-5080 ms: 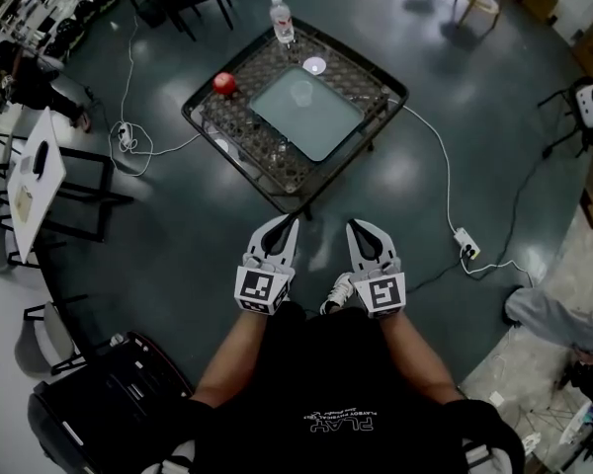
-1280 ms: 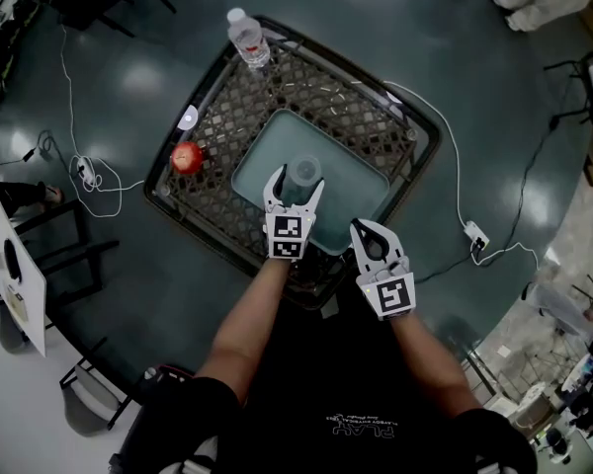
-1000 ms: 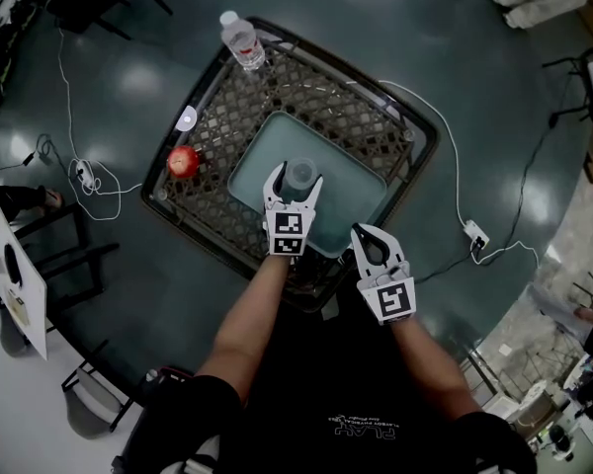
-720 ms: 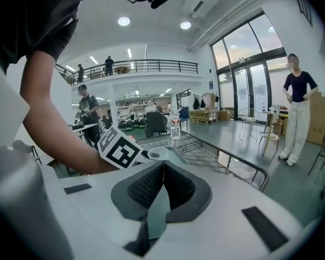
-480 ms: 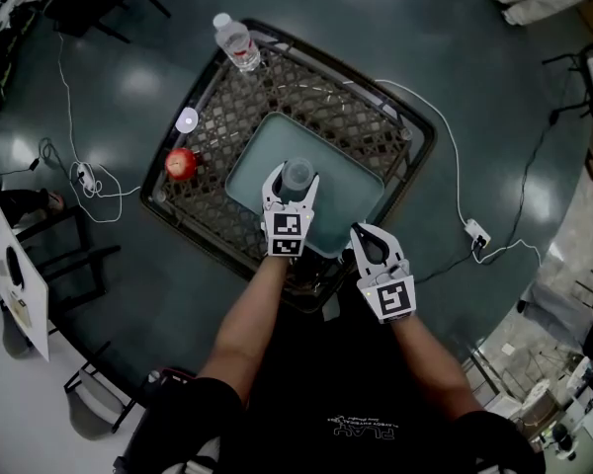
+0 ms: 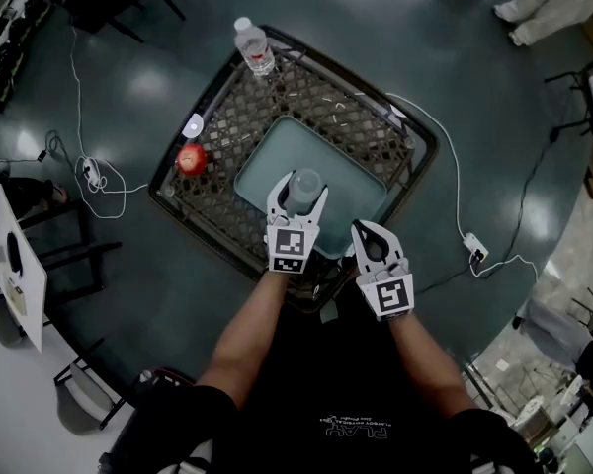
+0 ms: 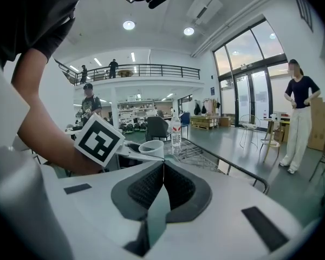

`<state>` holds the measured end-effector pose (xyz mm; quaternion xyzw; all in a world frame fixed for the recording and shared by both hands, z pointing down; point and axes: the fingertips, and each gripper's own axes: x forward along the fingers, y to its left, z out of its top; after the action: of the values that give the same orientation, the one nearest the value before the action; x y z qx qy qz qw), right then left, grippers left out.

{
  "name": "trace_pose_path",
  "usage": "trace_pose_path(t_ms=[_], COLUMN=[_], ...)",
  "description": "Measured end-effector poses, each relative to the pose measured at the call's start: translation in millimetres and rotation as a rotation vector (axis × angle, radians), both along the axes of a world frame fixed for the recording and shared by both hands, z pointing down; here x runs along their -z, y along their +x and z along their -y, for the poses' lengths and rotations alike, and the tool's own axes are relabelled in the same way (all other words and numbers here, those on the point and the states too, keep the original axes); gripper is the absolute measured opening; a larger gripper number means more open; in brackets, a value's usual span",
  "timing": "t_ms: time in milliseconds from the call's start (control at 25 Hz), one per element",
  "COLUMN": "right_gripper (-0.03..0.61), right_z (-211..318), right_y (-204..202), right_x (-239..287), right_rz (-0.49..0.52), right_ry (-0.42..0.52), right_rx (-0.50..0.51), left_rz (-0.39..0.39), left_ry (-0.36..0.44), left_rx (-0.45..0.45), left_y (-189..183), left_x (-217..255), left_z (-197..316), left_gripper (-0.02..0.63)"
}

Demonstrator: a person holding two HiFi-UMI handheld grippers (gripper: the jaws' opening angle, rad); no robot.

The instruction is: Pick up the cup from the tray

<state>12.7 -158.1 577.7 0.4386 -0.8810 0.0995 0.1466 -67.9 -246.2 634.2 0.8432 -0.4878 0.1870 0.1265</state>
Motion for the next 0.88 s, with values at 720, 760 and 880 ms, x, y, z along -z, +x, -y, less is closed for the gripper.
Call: trace_pose_path(t_ms=[720,760,880], right_gripper=[0.009,0.009,0.009], right_z=[-41,-44,-51], right_y=[-11,-11,-10], right_x=[47,51,67], right_rz=[-0.001,-0.002,-0.001], right_ry=[0.100,0.113,0.163], right_rx=[-0.106,-0.116,-0.158], left_rz=[-0.012,-0.012,-0.012], left_ry=[0.097,0.105,0.124], left_rx=[-0.091,-0.101,-0.126], left_y=[-28,-29,-31], left_x=[104,107,117], left_z=[-90,-95,-109], left_gripper=[0.295,0.295,0.295])
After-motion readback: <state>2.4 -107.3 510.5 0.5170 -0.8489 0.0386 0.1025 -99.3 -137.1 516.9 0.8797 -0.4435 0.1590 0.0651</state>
